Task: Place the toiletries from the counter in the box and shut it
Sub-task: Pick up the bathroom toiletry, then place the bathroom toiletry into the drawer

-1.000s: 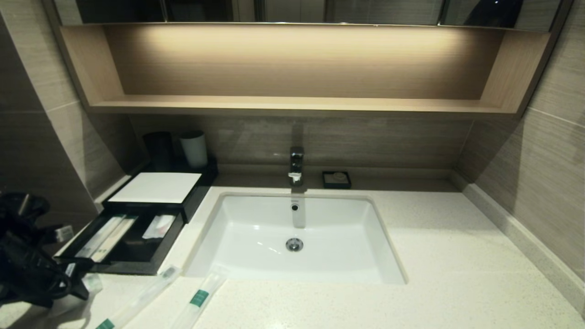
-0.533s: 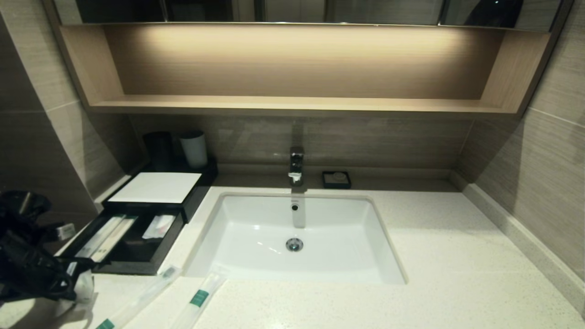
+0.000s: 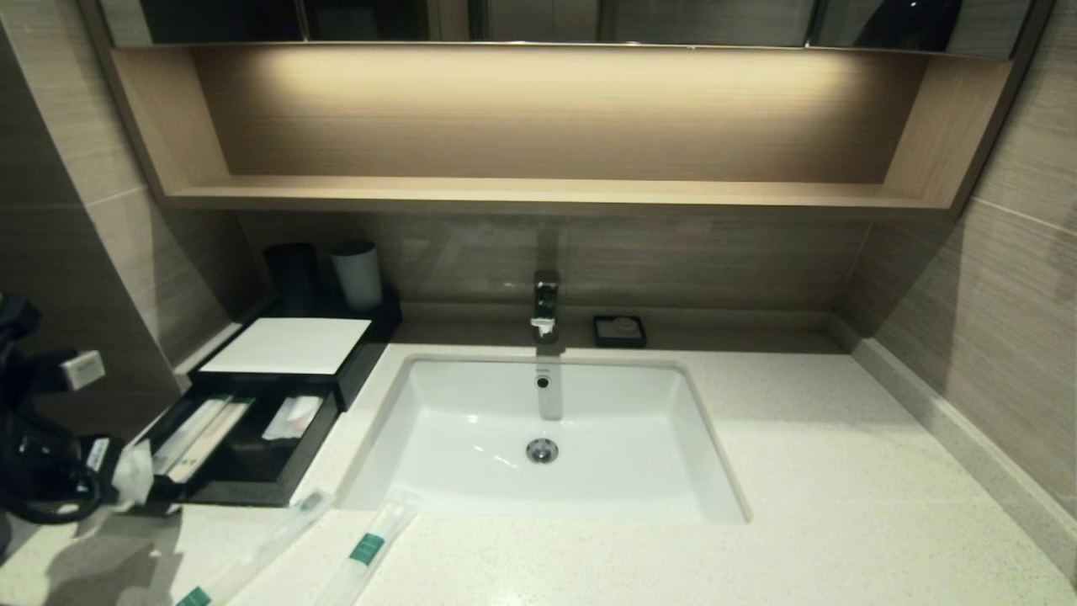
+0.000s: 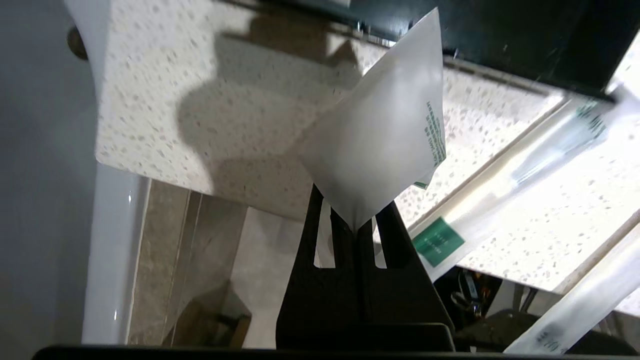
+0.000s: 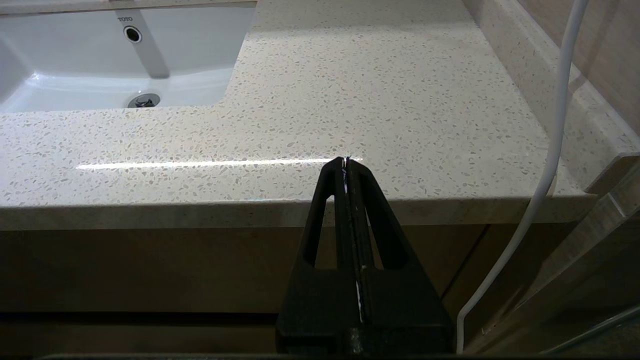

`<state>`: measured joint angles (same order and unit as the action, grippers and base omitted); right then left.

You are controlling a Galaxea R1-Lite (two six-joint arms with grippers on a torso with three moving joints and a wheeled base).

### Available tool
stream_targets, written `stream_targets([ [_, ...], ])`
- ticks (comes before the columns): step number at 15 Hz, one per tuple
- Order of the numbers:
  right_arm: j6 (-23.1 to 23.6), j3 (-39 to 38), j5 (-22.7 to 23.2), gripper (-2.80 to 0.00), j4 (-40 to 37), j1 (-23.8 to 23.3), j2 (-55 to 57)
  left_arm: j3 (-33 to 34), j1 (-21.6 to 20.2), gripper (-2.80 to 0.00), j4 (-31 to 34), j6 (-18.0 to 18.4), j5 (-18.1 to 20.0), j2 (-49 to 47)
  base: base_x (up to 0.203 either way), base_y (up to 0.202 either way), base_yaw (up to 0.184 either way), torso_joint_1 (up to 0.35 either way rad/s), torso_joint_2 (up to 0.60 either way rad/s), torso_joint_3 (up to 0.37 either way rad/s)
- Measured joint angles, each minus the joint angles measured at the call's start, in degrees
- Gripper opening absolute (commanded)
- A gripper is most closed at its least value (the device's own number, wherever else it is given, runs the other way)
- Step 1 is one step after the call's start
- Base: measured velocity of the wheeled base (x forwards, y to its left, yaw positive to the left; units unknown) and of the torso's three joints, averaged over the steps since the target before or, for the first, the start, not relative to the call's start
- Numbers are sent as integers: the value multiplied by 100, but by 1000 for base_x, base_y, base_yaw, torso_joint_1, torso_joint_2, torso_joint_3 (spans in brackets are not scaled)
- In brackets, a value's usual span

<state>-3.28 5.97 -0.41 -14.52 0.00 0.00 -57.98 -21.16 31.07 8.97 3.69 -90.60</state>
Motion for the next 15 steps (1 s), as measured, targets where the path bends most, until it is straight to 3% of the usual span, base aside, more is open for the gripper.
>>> stream_targets([
  [5, 0, 0, 2, -280, 0, 0, 0, -466, -26, -280, -161, -122, 10, -150, 0, 0, 0, 0, 0, 0],
  [9, 0, 0, 1, -280, 2, 0, 0, -676, -46, -280, -639, -228, 1, -681, 0, 0, 0, 0, 0, 0],
  [15, 0, 0, 6, -280, 0, 0, 0, -1146, -63, -280, -746, -344, -9, -1546, 0, 0, 0, 0, 0, 0],
])
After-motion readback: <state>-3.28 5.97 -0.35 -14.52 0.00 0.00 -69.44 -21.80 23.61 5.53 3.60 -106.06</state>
